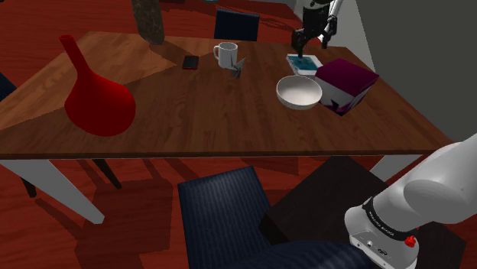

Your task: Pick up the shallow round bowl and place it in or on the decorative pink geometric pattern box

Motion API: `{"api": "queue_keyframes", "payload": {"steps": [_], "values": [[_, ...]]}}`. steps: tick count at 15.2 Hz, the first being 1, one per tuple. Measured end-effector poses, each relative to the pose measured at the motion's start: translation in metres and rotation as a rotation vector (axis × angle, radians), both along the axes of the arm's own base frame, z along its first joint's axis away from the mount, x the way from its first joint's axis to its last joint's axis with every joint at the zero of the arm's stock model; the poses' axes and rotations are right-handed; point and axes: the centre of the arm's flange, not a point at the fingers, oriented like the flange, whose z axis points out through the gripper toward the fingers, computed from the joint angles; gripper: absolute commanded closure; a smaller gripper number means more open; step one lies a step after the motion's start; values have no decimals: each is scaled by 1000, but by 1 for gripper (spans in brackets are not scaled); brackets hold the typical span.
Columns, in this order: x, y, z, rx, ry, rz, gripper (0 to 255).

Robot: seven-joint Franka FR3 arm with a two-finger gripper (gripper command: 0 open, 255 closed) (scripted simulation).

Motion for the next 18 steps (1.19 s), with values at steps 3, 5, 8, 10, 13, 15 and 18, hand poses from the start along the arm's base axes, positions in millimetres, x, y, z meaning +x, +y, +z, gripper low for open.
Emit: {"api": "queue_keyframes", "payload": {"steps": [3, 5, 8, 10, 13, 15, 18], "values": [[1, 22, -49, -164, 5, -43, 0], [1, 26, -76, -239, 3, -64, 0], [1, 20, -92, -263, 0, -70, 0], [0, 14, -101, -265, 0, -71, 0], [-1, 7, -111, -266, 0, -71, 0], [-2, 6, -113, -266, -1, -71, 0], [-2, 6, -113, -266, -1, -71, 0]]}}
